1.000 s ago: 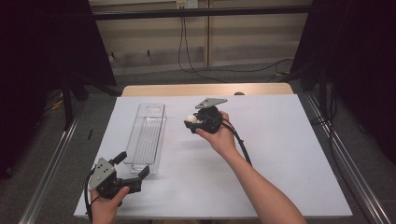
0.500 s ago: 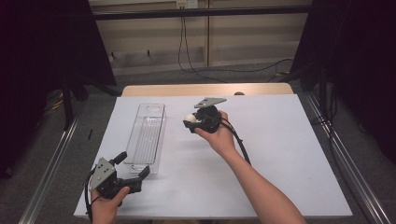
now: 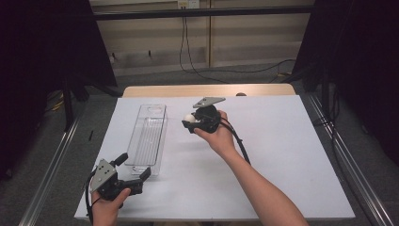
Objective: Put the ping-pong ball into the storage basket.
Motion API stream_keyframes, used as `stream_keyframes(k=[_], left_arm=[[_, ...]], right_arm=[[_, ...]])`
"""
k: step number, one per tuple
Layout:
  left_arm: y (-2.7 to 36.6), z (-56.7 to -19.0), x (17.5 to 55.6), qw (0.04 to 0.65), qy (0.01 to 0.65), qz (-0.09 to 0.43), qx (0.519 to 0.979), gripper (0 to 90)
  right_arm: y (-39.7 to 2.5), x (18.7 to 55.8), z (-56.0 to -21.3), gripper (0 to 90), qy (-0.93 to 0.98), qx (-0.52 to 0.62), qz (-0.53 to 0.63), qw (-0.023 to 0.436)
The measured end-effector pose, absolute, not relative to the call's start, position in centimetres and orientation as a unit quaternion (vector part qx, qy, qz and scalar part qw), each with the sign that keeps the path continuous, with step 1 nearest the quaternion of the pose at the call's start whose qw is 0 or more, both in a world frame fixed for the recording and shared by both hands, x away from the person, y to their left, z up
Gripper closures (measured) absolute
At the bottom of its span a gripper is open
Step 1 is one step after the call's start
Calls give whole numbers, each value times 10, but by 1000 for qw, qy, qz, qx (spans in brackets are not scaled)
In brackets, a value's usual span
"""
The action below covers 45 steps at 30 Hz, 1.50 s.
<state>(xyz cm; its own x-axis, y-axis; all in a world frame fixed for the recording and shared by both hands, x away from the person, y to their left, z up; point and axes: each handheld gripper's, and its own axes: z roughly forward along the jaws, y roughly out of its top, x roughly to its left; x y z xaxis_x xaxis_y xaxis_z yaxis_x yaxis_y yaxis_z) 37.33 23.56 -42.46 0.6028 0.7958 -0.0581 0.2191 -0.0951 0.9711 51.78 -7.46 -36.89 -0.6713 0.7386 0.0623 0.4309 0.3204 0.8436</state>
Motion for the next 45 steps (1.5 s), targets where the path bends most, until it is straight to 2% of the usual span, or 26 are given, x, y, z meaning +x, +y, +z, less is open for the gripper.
stream_keyframes(k=[45], left_arm=[[234, -425, 373, 563, 365, 256, 696, 16]], right_arm=[[-61, 519, -364, 513, 795, 364, 456, 165]])
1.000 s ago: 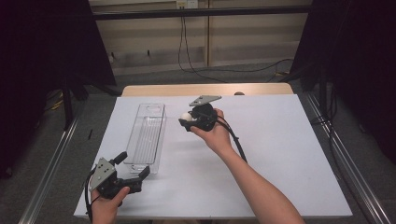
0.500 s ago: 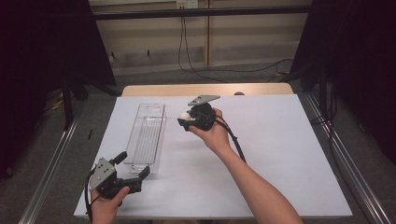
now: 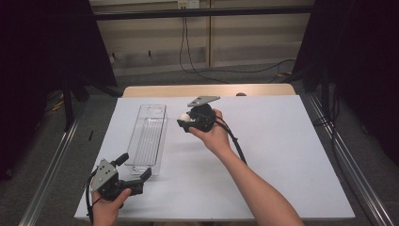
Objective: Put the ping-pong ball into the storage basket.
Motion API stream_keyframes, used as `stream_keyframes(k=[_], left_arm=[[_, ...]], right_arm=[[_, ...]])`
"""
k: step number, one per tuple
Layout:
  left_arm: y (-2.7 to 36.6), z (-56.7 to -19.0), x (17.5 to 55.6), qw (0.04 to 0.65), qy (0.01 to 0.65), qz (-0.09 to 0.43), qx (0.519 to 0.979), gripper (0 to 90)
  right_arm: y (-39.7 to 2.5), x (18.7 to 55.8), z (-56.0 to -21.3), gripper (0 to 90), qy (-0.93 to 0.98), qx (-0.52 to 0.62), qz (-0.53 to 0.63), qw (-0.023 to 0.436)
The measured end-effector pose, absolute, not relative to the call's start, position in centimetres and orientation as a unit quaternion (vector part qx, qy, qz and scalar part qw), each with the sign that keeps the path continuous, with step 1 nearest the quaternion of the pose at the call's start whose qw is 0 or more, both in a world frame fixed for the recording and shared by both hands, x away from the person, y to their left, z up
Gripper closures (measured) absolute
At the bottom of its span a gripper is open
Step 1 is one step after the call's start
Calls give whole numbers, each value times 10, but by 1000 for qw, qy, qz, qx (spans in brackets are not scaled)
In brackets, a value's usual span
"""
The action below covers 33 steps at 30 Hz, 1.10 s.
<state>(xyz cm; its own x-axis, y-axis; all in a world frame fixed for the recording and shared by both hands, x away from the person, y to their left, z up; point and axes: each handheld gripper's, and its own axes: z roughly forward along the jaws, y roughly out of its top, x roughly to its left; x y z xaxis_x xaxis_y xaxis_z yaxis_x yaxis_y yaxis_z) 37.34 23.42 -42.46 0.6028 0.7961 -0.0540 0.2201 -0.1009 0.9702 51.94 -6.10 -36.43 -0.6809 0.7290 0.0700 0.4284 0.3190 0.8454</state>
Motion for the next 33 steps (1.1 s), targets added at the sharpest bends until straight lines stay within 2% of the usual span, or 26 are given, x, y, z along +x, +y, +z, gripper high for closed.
stream_keyframes(k=[33], left_arm=[[235, -424, 374, 558, 362, 259, 700, 16]], right_arm=[[-47, 519, -361, 513, 799, 356, 456, 165]])
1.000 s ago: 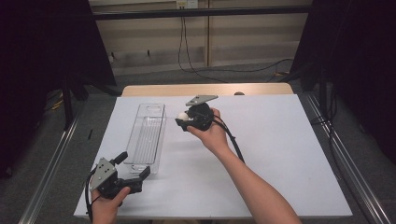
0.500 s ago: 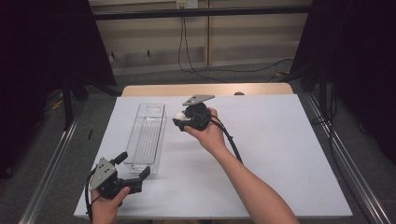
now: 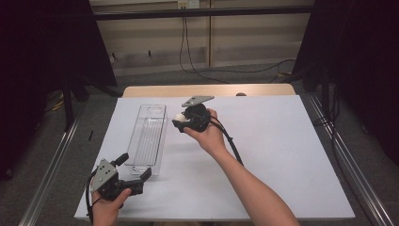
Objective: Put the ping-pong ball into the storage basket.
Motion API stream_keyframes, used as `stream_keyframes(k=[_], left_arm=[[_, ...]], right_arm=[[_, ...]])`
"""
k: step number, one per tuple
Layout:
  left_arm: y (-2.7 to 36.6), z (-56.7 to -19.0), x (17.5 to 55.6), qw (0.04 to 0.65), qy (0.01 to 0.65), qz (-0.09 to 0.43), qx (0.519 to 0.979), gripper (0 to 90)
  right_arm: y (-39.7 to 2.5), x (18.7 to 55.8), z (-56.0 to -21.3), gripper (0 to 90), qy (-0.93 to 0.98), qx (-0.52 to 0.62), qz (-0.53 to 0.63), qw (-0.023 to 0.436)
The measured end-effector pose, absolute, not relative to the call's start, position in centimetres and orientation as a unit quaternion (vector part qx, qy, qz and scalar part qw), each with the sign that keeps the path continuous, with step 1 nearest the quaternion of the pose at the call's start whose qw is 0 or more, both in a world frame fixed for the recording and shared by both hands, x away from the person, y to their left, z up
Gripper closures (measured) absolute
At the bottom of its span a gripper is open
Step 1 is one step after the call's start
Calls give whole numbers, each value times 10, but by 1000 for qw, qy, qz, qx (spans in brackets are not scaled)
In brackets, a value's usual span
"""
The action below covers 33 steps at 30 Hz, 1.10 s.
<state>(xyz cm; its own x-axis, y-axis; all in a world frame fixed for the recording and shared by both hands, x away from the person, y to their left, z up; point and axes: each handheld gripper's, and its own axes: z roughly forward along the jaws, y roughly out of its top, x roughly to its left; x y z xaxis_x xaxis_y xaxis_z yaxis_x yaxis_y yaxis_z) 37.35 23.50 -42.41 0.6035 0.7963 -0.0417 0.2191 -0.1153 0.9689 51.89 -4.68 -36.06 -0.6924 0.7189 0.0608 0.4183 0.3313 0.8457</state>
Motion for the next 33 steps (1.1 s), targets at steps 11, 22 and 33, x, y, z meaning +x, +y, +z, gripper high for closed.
stream_keyframes(k=[11, 22, 33], left_arm=[[235, -424, 374, 561, 365, 258, 696, 16], [234, -424, 374, 561, 367, 257, 697, 16], [235, -424, 374, 560, 366, 257, 697, 16]], right_arm=[[-43, 519, -360, 513, 802, 349, 456, 164], [-39, 520, -362, 513, 804, 348, 454, 162], [-34, 521, -362, 513, 804, 346, 457, 158]])
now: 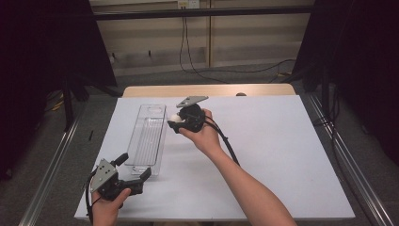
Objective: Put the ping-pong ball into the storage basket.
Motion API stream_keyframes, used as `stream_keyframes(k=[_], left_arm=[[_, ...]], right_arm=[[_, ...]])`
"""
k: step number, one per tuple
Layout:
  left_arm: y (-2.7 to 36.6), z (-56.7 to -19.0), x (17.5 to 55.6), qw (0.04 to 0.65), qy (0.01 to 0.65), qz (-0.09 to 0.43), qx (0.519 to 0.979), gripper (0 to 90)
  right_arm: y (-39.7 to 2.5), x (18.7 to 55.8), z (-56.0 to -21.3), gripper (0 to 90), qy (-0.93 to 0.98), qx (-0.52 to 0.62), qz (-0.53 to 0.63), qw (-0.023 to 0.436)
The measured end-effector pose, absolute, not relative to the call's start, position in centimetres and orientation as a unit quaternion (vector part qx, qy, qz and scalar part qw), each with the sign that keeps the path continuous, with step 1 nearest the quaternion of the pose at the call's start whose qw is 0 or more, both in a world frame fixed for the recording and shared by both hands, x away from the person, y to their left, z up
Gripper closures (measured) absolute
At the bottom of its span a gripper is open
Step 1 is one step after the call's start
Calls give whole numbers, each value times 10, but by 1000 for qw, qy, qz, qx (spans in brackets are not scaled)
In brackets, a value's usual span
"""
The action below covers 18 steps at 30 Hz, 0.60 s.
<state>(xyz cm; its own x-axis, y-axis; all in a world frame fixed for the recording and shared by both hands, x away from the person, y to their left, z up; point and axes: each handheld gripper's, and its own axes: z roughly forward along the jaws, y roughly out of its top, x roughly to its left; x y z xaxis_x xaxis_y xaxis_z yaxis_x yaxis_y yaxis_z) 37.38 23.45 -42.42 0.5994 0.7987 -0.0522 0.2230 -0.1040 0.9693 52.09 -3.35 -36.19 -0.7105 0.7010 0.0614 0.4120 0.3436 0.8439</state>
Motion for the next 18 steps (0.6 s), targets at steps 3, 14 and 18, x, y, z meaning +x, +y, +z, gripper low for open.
stream_keyframes(k=[3, 14, 18], left_arm=[[234, -424, 374, 561, 367, 256, 696, 16], [234, -424, 374, 562, 367, 254, 696, 16], [235, -423, 373, 560, 367, 258, 696, 17]], right_arm=[[-31, 522, -362, 513, 805, 344, 456, 158], [-23, 521, -361, 513, 807, 338, 459, 154], [-21, 521, -362, 513, 808, 334, 460, 154]])
